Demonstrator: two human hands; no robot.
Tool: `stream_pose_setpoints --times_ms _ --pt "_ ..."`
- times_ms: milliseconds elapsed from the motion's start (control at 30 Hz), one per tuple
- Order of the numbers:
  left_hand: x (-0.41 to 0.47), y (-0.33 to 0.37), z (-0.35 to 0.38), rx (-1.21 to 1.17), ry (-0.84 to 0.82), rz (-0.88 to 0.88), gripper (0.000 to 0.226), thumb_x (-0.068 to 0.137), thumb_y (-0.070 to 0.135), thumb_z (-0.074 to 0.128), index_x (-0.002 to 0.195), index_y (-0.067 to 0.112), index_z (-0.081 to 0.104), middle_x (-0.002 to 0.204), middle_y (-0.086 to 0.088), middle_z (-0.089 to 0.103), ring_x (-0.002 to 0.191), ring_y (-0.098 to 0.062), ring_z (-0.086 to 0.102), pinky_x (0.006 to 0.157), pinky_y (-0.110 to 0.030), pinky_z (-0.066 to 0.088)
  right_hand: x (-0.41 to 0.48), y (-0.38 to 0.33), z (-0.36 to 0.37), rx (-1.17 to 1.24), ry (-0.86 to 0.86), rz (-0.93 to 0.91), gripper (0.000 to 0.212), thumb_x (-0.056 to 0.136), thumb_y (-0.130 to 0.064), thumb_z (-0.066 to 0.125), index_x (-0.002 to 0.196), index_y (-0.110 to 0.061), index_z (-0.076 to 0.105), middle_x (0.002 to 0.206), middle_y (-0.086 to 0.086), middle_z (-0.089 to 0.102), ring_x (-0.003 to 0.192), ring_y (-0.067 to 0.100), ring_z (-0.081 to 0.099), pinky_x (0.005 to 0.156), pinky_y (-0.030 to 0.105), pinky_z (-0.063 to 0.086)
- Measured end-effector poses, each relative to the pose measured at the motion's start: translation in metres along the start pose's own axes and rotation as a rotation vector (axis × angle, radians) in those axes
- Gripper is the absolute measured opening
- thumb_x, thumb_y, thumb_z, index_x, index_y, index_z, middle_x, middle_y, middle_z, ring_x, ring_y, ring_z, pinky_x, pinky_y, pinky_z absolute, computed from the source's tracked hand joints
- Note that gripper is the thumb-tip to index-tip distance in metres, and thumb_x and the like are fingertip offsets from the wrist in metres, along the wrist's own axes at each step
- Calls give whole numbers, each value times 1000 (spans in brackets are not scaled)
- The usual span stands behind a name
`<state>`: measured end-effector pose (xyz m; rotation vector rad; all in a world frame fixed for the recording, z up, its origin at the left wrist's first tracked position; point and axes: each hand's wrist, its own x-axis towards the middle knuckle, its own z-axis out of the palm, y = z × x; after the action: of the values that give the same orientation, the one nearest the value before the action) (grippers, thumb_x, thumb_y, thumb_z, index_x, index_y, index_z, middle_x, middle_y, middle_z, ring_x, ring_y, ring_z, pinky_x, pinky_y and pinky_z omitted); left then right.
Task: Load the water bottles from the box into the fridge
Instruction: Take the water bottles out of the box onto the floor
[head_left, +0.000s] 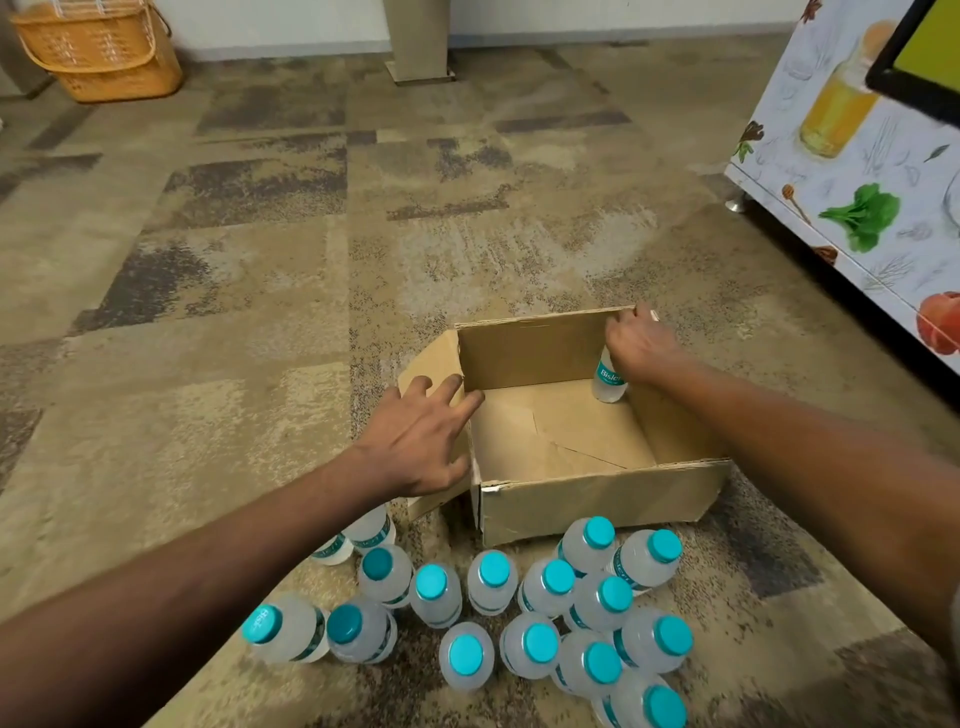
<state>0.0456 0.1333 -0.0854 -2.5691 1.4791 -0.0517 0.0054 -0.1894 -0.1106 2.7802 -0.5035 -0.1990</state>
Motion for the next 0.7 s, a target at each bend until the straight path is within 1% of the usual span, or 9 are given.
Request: stream_pose_setpoints --times_ms 100,267,333,400,433,500,600,667,700 --pt "2 4 -3 -9 5 3 70 78 56 35 140 23 27 148 -12 34 119 -34 46 88 -50 47 1 7 5 -7 -18 -4 38 86 -15 66 114 -1 45 107 18 50 104 29 43 77 37 53" --pt "1 7 -2 -20 -6 2 67 81 51 35 140 22 27 149 -13 33 119 -33 47 90 -48 46 6 10 11 20 -20 41 26 96 -18 52 114 -1 47 101 14 43 94 25 43 77 38 54" --pt "0 6 0 -28 -11 -4 66 81 50 36 140 22 27 149 -13 33 119 -33 47 91 -48 46 6 10 8 12 -25 12 27 94 -19 55 114 -2 48 105 15 46 99 27 46 75 36 53" --pt "-1 6 0 -33 -14 -10 65 82 49 36 140 22 27 148 -12 34 119 -33 47 91 -49 46 4 11 4 -20 -18 -53 33 90 -20 63 114 -3 48 110 14 49 105 28 46 69 32 47" --pt "-1 6 0 -32 -12 -11 64 82 49 36 139 22 28 148 -13 35 118 -32 48 91 -48 46 3 11 3 -11 -16 -74 34 89 -19 64 113 -4 47 111 13 49 104 28 47 67 32 43" --pt "-2 9 -1 -24 -8 -9 61 82 48 35 137 21 30 146 -13 36 116 -32 49 89 -48 46 1 8 3 25 -25 -117 28 90 -15 62 110 -2 46 107 14 48 95 27 49 64 33 39" --pt "-2 14 -4 -36 10 -13 59 83 46 35 136 20 33 147 -14 37 119 -32 47 90 -47 44 -2 1 8 111 -36 -145 15 92 -5 54 103 -2 44 100 17 46 75 21 45 63 34 42" --pt "-3 16 -6 -51 36 -33 58 85 45 35 137 20 34 147 -13 36 124 -32 43 93 -46 43 -6 -1 7 156 -22 -137 7 95 -4 47 100 -4 42 98 17 45 69 18 41 63 35 44" --pt "-3 17 -8 -61 48 -45 57 86 45 36 137 20 34 148 -12 36 126 -32 41 94 -46 42 -7 -1 7 165 -18 -129 8 94 -4 48 99 -4 41 96 16 44 68 18 42 63 35 44"
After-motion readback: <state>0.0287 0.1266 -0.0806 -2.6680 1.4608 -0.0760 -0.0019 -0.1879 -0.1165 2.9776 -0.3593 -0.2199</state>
